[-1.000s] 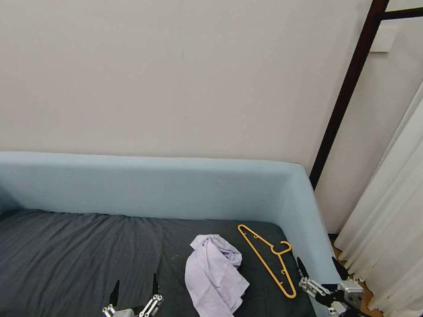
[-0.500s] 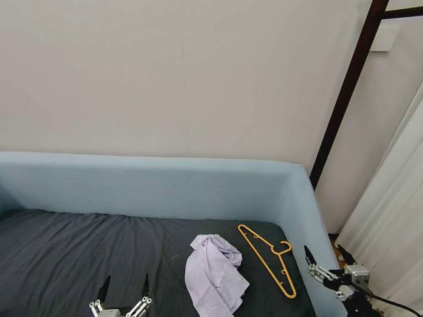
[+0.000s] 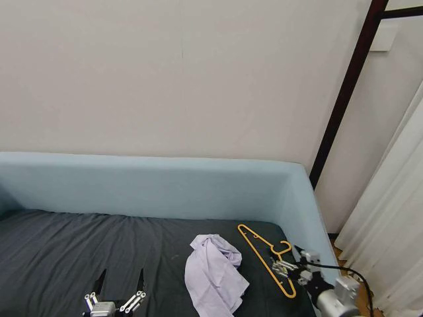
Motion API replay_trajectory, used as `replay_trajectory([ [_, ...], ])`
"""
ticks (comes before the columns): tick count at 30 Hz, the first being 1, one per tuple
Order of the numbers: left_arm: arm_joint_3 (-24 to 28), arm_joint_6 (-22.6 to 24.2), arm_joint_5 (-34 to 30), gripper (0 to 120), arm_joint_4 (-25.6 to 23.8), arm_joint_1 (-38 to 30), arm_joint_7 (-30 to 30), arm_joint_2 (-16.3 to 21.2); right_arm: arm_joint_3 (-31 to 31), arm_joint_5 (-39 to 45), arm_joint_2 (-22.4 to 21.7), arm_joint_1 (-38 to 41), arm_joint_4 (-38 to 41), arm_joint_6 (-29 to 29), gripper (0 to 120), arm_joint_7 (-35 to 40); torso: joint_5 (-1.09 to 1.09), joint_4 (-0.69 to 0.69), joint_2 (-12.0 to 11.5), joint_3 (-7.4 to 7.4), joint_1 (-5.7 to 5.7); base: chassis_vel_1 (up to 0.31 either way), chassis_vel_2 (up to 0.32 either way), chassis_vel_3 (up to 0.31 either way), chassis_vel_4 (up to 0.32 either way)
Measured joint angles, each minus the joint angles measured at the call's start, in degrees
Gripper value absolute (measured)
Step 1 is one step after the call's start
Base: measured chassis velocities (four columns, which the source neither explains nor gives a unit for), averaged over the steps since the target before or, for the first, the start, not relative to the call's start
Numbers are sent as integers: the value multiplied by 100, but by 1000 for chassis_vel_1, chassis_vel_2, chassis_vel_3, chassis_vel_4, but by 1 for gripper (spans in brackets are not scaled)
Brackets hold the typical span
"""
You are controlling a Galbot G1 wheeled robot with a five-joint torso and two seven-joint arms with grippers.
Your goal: Pick up the clothes from the sofa and hang them on the clothes hanger.
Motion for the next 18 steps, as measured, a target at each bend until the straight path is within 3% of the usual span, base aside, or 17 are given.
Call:
replay_trajectory([
  [4, -45, -82, 63, 100, 85, 113, -6, 17, -1279, 386, -153, 1262, -614, -157, 100, -59, -2, 0, 0, 0, 0, 0, 0, 0, 0],
  [5, -45, -82, 63, 100, 85, 113, -6, 17, -1279, 386, -153, 1262, -614, -157, 100, -59, -2, 0, 0, 0, 0, 0, 0, 0, 0],
  [9, -32, -105, 129, 100, 203, 96, -11, -148, -2535, 496, 237, 2450, -1505, -204, 100, -178, -1, -1, -1, 0, 0, 0, 0, 0, 0],
  [15, -7, -210, 223, 99, 313, 187, -10, -272, -3388, 357, 940, 3340, -2474, -196, 100, -238, -1, 0, -1, 0, 1, 0, 0, 0, 0],
  [18, -66, -235, 230, 99, 324, 211, -14, -268, -3497, 192, 1138, 3479, -2782, -181, 100, -267, -1, 1, -1, 0, 0, 0, 0, 0, 0],
])
